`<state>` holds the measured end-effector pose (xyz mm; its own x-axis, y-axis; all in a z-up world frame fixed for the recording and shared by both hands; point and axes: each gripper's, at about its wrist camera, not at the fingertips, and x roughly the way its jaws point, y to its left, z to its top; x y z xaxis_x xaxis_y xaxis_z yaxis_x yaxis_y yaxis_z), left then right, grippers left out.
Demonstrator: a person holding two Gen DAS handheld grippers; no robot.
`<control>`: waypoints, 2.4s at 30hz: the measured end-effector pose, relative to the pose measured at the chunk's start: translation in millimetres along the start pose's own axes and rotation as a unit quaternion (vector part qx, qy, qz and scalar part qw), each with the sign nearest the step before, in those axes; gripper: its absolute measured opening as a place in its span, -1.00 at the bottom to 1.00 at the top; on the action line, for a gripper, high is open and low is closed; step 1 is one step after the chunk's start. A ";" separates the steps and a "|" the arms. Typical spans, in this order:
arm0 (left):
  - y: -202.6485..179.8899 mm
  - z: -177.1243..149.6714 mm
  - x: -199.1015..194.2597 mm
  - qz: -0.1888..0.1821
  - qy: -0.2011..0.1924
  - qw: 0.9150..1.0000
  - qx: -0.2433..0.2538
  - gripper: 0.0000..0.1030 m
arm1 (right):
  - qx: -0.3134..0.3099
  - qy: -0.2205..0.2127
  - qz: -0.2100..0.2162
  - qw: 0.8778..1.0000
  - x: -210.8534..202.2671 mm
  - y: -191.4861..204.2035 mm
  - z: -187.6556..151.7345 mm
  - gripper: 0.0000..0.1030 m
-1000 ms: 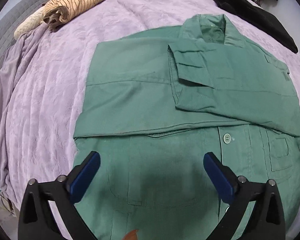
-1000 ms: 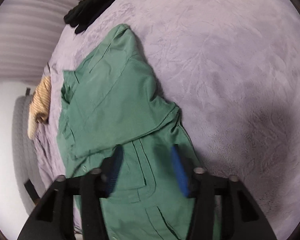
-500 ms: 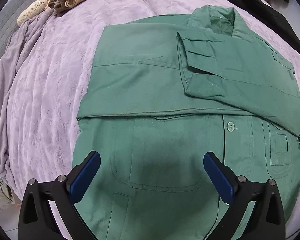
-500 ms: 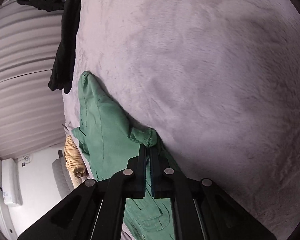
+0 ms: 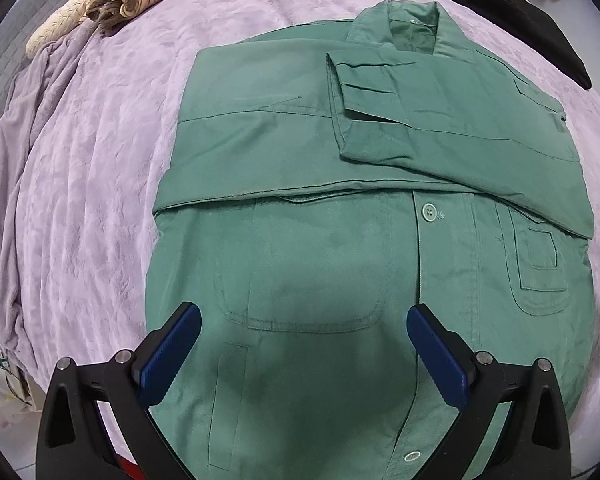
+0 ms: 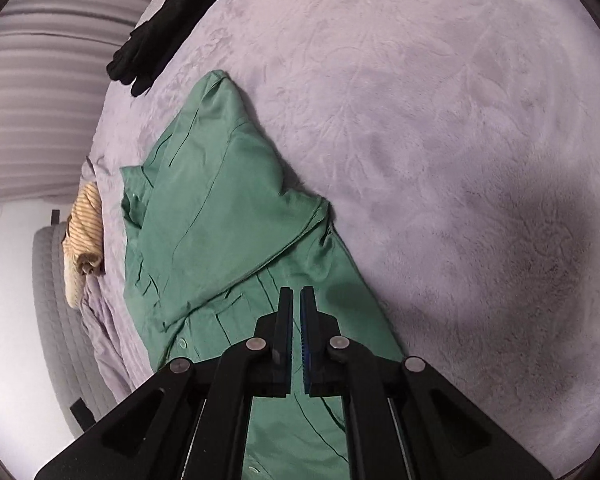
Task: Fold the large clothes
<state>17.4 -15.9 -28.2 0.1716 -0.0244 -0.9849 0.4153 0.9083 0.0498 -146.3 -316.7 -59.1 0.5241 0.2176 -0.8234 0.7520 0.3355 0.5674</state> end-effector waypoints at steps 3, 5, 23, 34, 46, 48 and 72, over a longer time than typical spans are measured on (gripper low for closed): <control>-3.1 -2.8 -6.3 -0.005 0.003 1.000 0.001 1.00 | -0.028 0.012 -0.016 0.999 -3.5 11.1 -11.6 -0.92; -4.8 -5.0 -11.7 -0.008 0.003 1.000 0.001 1.00 | -0.048 0.020 -0.025 0.998 -3.5 20.8 -17.4 -0.92; 5.3 -24.0 -26.8 -0.007 0.018 1.000 0.000 1.00 | -0.203 0.029 -0.085 0.975 -14.0 89.0 -60.2 0.63; 24.6 -49.3 -29.4 0.018 0.020 0.999 -0.018 1.00 | -0.233 0.086 -0.058 0.967 6.6 100.0 -71.7 1.00; 39.0 -65.3 -22.9 0.017 0.032 0.998 -0.042 1.00 | -0.193 0.138 -0.070 0.969 24.9 84.1 -80.5 1.00; 42.5 -66.0 -22.4 0.016 0.032 0.998 -0.043 1.00 | -0.190 0.135 -0.071 0.970 23.3 83.9 -80.8 1.00; 136.2 -152.6 30.4 -0.036 0.086 0.995 -0.037 1.00 | -0.143 0.137 -0.106 0.974 40.7 53.1 -171.5 1.00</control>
<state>-57.1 170.9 -76.7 -0.0148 -0.0237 -0.9996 0.3530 0.9352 -0.0274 -153.6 -132.8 -64.6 0.2136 0.3384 -0.9164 0.6688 0.6332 0.3897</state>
